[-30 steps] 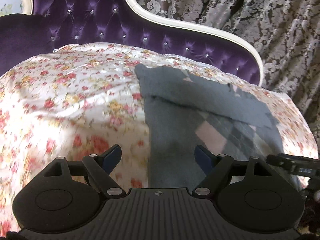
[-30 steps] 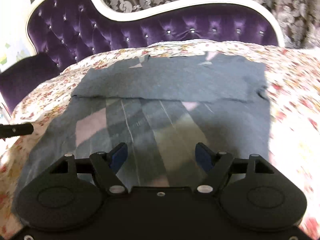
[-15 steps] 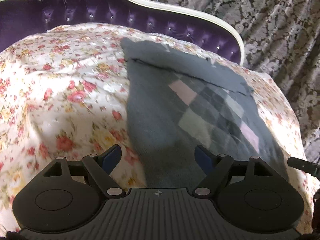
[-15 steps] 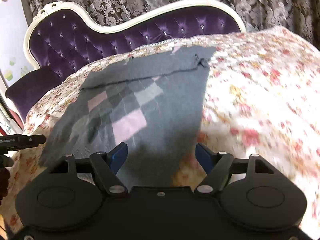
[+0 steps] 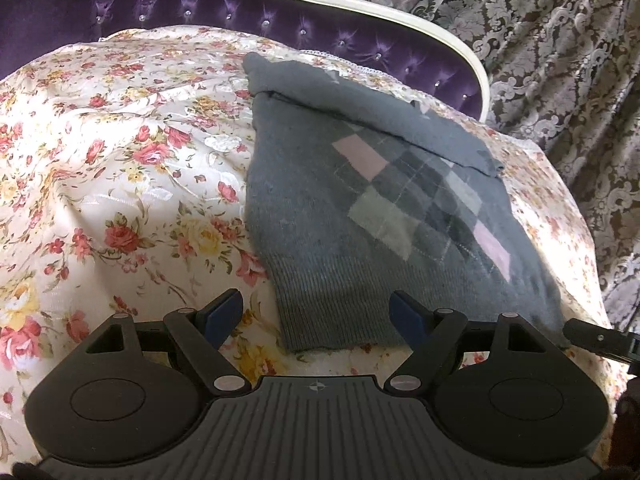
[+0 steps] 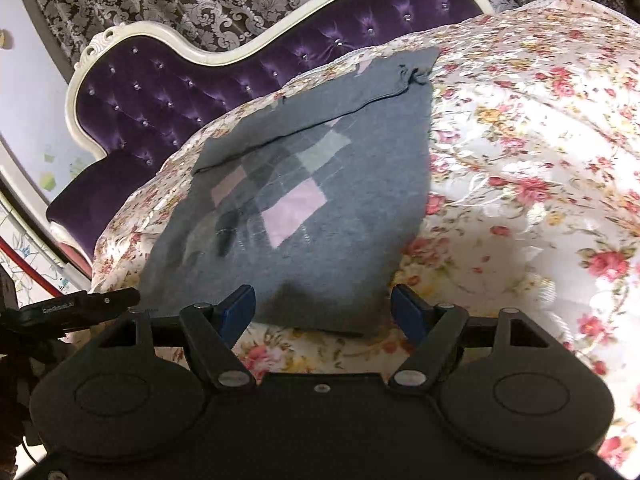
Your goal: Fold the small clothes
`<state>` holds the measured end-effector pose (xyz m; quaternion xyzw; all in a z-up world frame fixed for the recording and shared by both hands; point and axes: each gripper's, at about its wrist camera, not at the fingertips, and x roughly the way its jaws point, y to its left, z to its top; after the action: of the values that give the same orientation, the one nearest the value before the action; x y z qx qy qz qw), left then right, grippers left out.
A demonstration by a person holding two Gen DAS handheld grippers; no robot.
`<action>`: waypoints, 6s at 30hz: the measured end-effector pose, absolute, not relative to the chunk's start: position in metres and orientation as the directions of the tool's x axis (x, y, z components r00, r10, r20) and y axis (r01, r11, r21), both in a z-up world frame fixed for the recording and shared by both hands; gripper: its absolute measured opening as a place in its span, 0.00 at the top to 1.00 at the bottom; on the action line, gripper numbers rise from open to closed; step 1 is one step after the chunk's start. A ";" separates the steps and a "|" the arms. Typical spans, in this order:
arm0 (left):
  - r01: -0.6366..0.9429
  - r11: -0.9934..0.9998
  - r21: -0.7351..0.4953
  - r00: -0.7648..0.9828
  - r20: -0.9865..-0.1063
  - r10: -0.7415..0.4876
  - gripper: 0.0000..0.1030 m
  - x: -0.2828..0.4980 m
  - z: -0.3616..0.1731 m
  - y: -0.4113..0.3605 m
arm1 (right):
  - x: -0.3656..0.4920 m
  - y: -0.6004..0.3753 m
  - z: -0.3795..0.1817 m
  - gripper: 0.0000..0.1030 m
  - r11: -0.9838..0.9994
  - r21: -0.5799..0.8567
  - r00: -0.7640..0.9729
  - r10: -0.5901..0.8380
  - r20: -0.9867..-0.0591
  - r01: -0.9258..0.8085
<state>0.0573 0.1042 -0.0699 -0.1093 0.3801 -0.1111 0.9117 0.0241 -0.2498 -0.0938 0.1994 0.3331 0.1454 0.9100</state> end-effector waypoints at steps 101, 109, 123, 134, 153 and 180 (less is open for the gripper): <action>0.240 0.964 0.110 0.778 -0.616 -0.123 0.33 0.359 -0.067 0.027 | 0.357 -0.179 -0.071 0.45 0.969 0.043 0.796 0.223 -0.563 -0.242; 0.207 0.977 0.057 0.775 -0.619 -0.128 0.21 0.363 -0.077 0.039 | 0.398 -0.205 -0.082 0.45 0.994 0.084 0.784 0.112 -0.610 -0.076; 0.178 0.983 0.049 0.730 -0.677 -0.098 0.18 0.373 -0.076 0.035 | 0.303 -0.188 -0.092 0.41 0.983 -0.060 0.808 0.107 -0.579 -0.173; 0.176 0.983 0.052 0.723 -0.685 -0.094 0.18 0.376 -0.076 0.035 | 0.264 -0.271 -0.070 0.18 0.966 0.231 0.851 0.216 -0.479 -0.115; 0.166 0.985 0.053 0.707 -0.703 -0.081 0.17 0.379 -0.075 0.035 | 0.340 -0.334 -0.111 0.05 0.752 0.648 0.732 0.510 -0.452 -0.123; 0.225 0.974 0.005 0.600 -0.789 -0.134 0.19 0.402 -0.062 -0.056 | 0.341 -0.332 -0.112 0.05 0.785 0.595 0.709 0.519 -0.477 -0.174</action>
<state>0.4023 -0.0565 -0.0615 0.0522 0.4360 -0.1008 0.8928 0.3412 -0.3318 -0.1120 0.2635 0.3271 0.1957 0.8862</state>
